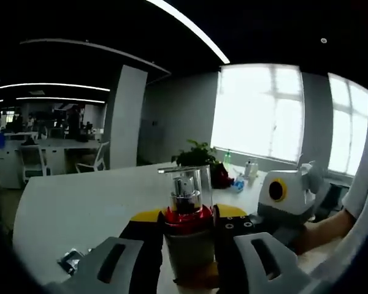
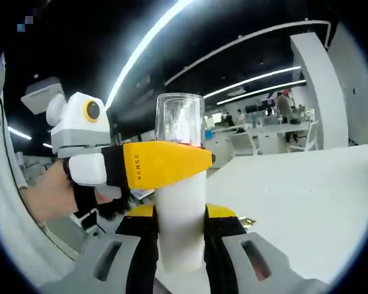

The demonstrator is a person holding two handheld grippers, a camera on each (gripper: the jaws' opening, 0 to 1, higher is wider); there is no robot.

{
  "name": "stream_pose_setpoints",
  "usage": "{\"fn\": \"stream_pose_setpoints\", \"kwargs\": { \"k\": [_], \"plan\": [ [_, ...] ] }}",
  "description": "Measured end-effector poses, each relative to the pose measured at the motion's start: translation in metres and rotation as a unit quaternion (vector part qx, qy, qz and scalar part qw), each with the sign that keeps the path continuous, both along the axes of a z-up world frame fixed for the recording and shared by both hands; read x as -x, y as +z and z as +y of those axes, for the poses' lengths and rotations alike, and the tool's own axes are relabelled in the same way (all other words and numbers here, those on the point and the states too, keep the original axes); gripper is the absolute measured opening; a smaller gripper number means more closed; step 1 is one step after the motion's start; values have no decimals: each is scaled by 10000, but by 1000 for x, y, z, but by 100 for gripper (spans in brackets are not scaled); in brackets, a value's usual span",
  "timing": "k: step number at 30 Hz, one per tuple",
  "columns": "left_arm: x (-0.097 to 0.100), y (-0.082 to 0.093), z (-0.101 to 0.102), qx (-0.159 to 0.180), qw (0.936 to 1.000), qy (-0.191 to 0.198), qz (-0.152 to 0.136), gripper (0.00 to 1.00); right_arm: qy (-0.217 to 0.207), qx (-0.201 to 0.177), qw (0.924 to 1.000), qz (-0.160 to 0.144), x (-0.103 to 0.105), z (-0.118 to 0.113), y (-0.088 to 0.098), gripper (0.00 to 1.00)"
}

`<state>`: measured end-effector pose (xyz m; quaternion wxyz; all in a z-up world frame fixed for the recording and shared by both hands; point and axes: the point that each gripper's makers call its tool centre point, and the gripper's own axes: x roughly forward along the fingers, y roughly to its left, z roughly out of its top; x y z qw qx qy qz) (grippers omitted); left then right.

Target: Arrange the skincare products in the storage area until every visible bottle or jar stands upright without overlapping.

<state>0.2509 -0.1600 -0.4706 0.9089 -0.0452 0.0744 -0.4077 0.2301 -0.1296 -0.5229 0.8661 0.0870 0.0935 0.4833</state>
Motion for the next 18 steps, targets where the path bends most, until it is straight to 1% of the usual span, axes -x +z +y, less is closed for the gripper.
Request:
{"fn": "stream_pose_setpoints", "kwargs": {
  "k": [2, 3, 4, 5, 6, 7, 8, 9, 10, 11, 13, 14, 18],
  "plan": [
    [5, 2, -2, 2, 9997, -247, -22, 29, 293, -124, 9995, -1, 6, -1, 3, 26],
    [8, 3, -3, -2, 9992, -392, -39, 29, 517, -212, 9984, 44, 10, -1, 6, 26],
    [12, 6, -5, 3, 9981, -611, -95, 30, 568, -253, 9981, 47, 11, -2, 7, 26],
    [17, 9, -6, 80, 9966, -816, -50, 30, 844, -306, 9960, -6, 17, -2, 10, 26],
    [20, 11, -7, 88, 9953, -959, -54, 30, 941, -309, 9951, 17, 19, -4, 11, 26],
    [23, 14, -8, 130, 9939, -1097, -75, 30, 993, -281, 9946, -85, 21, -5, 14, 26],
    [27, 15, -10, 149, 9920, -1253, -55, 30, 1168, -240, 9927, -158, 25, -5, 16, 26],
    [30, 18, -11, 173, 9895, -1431, -79, 30, 1229, -218, 9920, -178, 27, -5, 17, 26],
    [32, 19, -11, 215, 9881, -1523, -49, 30, 1294, -215, 9911, -228, 30, -4, 20, 26],
    [36, 20, -12, 250, 9852, -1694, 3, 30, 1370, -212, 9900, -260, 32, -3, 21, 26],
    [38, 22, -11, 272, 9823, -1853, 57, 30, 1537, -224, 9873, -321, 38, -1, 25, 26],
    [41, 23, -11, 279, 9798, -1980, 76, 30, 1705, -242, 9845, -340, 43, 1, 27, 26],
    [44, 28, -10, 376, 9729, -2277, 124, 30, 1904, -383, 9804, -339, 49, 4, 33, 26]
  ]
}}
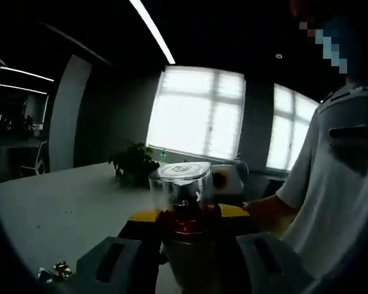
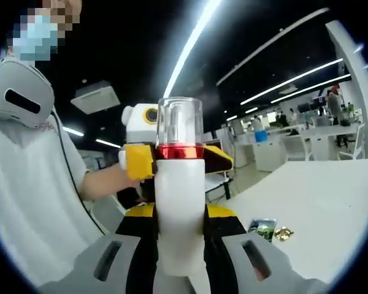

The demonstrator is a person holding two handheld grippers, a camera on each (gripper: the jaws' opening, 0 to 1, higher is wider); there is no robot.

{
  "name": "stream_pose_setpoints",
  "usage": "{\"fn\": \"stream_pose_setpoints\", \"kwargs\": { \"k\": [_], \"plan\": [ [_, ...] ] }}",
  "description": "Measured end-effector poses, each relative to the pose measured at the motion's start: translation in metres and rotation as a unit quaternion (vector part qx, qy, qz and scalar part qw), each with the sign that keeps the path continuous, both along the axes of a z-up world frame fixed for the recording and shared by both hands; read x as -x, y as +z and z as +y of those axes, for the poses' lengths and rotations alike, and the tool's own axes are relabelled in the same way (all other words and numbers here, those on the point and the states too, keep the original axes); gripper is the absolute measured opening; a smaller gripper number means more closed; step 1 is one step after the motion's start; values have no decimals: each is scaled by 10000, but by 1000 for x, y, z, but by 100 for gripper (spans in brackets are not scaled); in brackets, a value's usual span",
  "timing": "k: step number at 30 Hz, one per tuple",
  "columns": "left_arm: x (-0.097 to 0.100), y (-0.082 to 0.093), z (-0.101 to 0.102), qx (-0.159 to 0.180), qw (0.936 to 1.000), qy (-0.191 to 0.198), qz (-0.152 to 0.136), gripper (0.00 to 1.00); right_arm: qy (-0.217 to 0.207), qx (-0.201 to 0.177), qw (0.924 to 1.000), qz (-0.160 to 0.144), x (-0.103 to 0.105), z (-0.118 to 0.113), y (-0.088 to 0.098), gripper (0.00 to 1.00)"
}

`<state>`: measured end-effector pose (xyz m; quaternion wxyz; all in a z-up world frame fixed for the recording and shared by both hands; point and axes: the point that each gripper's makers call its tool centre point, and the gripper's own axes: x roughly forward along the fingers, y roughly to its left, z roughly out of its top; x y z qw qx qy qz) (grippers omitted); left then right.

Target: Arrange the skincare products in the storage area until every visible bottle or jar stands upright without overlapping.

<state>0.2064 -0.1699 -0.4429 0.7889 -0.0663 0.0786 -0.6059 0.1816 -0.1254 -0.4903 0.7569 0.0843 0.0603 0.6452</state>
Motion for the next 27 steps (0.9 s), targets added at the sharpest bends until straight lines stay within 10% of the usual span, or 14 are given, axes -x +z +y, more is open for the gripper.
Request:
{"fn": "stream_pose_setpoints", "kwargs": {
  "k": [6, 13, 27],
  "plan": [
    [6, 1, -5, 219, 9992, -304, 167, 29, 251, -137, 9996, -3, 6, 2, 3, 26],
    [5, -23, -15, -684, 9973, -235, -119, 28, 272, 442, 9969, -596, -3, -2, -19, 27],
    [-6, -47, -23, -894, 9956, -203, -204, 29, 89, 693, 9948, -747, -17, -8, -43, 27]
  ]
}}
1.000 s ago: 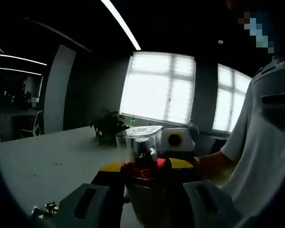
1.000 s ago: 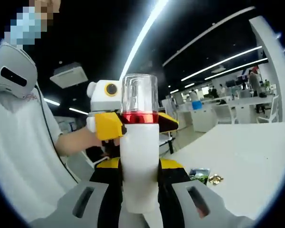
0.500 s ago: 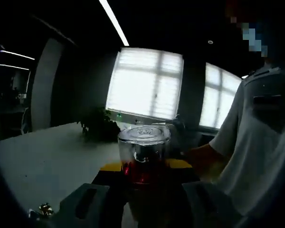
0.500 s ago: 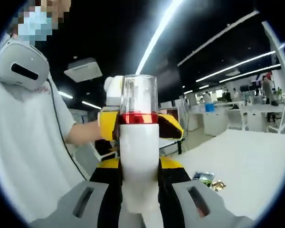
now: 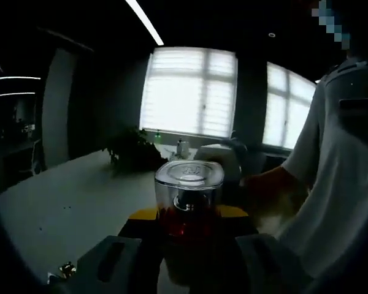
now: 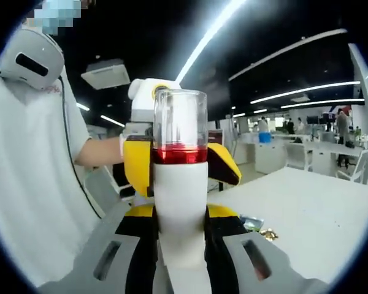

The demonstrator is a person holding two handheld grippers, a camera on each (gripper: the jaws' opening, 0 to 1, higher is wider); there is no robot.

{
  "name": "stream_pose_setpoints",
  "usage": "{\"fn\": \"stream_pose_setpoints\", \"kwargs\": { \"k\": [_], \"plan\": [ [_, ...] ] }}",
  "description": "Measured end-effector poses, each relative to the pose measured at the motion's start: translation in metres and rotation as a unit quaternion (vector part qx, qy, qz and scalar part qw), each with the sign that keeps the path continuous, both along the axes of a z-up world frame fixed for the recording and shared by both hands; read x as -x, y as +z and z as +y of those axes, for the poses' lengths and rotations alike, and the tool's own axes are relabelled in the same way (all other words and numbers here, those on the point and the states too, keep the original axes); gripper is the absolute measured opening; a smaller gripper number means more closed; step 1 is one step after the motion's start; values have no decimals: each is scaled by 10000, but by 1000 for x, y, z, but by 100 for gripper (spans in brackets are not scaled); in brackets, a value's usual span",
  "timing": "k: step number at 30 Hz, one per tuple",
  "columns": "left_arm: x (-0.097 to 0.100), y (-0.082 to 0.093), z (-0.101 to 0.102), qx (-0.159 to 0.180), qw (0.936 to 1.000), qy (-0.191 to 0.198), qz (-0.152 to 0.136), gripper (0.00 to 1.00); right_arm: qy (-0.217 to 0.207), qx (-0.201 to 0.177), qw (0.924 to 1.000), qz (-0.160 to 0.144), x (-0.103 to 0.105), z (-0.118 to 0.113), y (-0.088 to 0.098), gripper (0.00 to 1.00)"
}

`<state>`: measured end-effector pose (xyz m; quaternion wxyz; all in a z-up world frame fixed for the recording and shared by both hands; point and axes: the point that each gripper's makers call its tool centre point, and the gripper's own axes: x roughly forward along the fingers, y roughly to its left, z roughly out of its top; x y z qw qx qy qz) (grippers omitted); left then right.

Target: Arrange the skincare products in the storage area until every visible bottle or jar stands upright without overlapping.

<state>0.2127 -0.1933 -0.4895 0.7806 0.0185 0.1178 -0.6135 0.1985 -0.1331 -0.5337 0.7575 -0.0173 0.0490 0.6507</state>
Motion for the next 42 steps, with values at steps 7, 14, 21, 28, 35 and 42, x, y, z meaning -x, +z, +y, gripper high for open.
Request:
{"fn": "stream_pose_setpoints", "kwargs": {
  "k": [7, 14, 21, 28, 35, 42],
  "plan": [
    [-7, -15, -5, -119, 9998, -66, -171, 29, -101, 274, 9995, -142, -10, -6, -15, 27],
    [-9, -33, -10, -243, 9996, -132, -78, 29, -225, 411, 9989, -80, -14, -11, -34, 27],
    [-5, -51, -18, -398, 9988, -267, -45, 28, -326, 628, 9975, -33, -17, -14, -54, 27],
    [-10, -73, -21, -495, 9981, -353, -61, 28, -410, 830, 9957, 32, -24, -18, -75, 27],
    [-18, -92, -24, -649, 9968, -473, -33, 28, -499, 1035, 9933, 103, -33, -24, -95, 27],
    [-30, -111, -27, -727, 9960, -521, 51, 28, -601, 1210, 9906, 214, -43, -29, -115, 28]
  ]
}}
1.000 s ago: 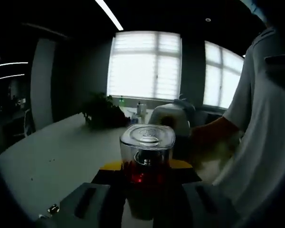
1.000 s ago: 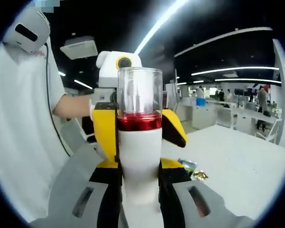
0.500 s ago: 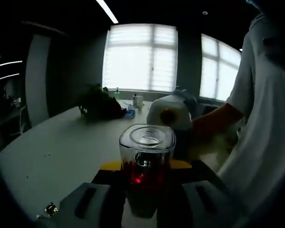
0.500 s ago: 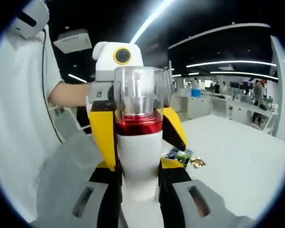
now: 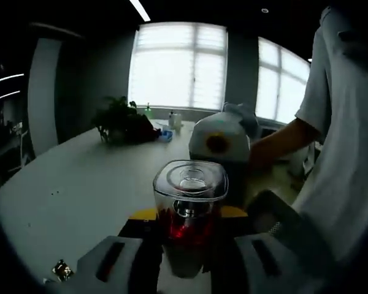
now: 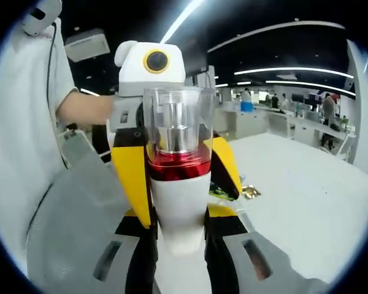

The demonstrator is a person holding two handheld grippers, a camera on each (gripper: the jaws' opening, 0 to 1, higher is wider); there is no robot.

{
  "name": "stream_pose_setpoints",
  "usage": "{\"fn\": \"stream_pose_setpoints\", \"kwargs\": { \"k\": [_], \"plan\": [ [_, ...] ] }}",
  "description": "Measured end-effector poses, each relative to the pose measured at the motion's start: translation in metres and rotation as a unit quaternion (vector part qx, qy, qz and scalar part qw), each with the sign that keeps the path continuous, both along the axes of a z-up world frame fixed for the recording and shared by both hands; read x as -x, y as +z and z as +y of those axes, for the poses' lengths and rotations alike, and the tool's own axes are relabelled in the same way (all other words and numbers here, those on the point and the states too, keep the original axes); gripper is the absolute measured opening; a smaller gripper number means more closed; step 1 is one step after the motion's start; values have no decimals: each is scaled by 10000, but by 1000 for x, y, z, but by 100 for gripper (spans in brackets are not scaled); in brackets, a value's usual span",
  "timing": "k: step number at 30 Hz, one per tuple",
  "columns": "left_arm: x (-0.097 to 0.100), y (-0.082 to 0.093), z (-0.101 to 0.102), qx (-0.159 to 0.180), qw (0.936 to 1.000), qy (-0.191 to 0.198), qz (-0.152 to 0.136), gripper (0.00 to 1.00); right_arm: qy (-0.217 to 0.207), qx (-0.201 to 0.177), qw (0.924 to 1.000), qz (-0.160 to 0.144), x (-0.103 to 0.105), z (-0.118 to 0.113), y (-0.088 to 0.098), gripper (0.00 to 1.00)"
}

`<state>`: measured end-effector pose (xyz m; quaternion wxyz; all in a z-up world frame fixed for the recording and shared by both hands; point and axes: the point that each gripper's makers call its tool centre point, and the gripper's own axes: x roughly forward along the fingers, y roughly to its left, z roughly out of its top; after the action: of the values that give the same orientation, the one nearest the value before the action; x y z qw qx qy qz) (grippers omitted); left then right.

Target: Arrange the skincare products in the storage area until every visible bottle or jar stands upright without overlapping.

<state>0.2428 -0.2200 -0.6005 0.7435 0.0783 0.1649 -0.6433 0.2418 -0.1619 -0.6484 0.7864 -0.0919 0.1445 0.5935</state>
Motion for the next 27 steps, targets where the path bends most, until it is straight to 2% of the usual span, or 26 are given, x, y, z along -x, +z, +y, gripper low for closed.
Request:
{"fn": "stream_pose_setpoints", "kwargs": {
  "k": [10, 18, 27],
  "plan": [
    [-14, -26, -1, -186, 9998, -34, 59, 28, 17, 367, 9993, 62, -15, -6, -28, 28],
    [-23, -46, -5, -284, 9995, -6, 103, 28, 6, 516, 9985, 155, -23, -9, -47, 28],
    [-31, -70, -8, -302, 9990, 22, 318, 28, -49, 593, 9978, 289, -29, -13, -69, 28]
  ]
}}
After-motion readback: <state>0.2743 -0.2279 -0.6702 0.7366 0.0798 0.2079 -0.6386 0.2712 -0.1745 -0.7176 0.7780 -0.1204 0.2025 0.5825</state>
